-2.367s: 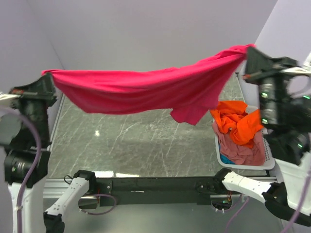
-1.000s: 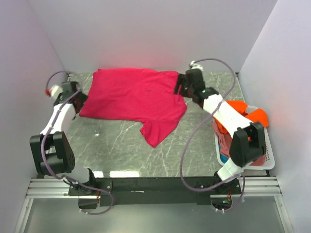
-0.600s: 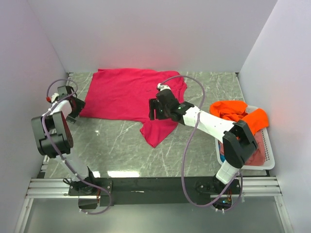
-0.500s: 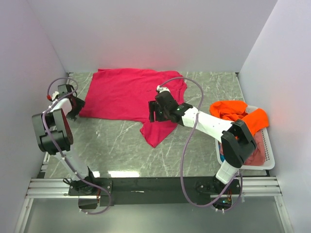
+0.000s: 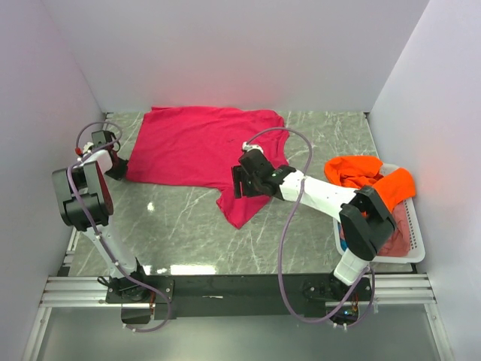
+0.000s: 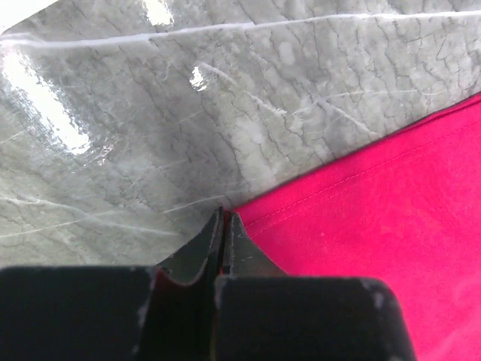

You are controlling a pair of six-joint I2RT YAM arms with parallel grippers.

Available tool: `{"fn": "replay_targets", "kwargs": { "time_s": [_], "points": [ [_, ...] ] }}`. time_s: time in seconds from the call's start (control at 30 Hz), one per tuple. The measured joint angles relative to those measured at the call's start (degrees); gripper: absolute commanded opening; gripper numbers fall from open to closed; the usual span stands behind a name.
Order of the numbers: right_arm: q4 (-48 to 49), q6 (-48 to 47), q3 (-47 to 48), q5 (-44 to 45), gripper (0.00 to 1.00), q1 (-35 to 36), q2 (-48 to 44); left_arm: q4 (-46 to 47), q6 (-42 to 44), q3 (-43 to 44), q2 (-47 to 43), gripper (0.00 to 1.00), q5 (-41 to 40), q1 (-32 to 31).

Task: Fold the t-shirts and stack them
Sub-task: Flatten the tshirt out

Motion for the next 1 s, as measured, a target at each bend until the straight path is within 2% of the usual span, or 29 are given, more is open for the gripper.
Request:
{"fn": "replay_targets", "kwargs": {
  "time_s": [0.2, 0.4, 0.67, 0.8, 0.87, 1.0],
  "points": [
    [-1.29, -2.69, 0.02, 1.09, 0.67, 4.85, 0.02, 0.87, -0.09, -0.98, -0.57, 0.01, -0.09, 0.00],
    [-4.00, -4.98, 1.42, 2.58, 0.58, 11.41, 4.20, 0.04, -0.37, -4.17, -3.23, 0.01, -0.81, 0.00],
    [-5.51, -5.38, 1.60, 2.34, 0.54, 11.32, 9.81, -1.66, -0.50, -4.31, -3.74, 0.01, -1.84, 0.00],
    [-6.01, -5.64, 1.57, 2.49, 0.41, 11.30, 10.82, -2.58, -0.59, -4.44, -4.07, 0.01, -2.27, 0.00],
    [-6.16, -5.49, 1.14, 3.10, 0.23, 11.30, 10.88, -3.23, -0.68, -4.59, -4.42, 0.01, -2.78, 0.00],
    [-6.29, -3.85, -0.72, 4.57, 0.00, 11.30, 9.44, -4.94, -1.66, -5.11, -6.08, 0.01, -3.34, 0.00]
  ]
}}
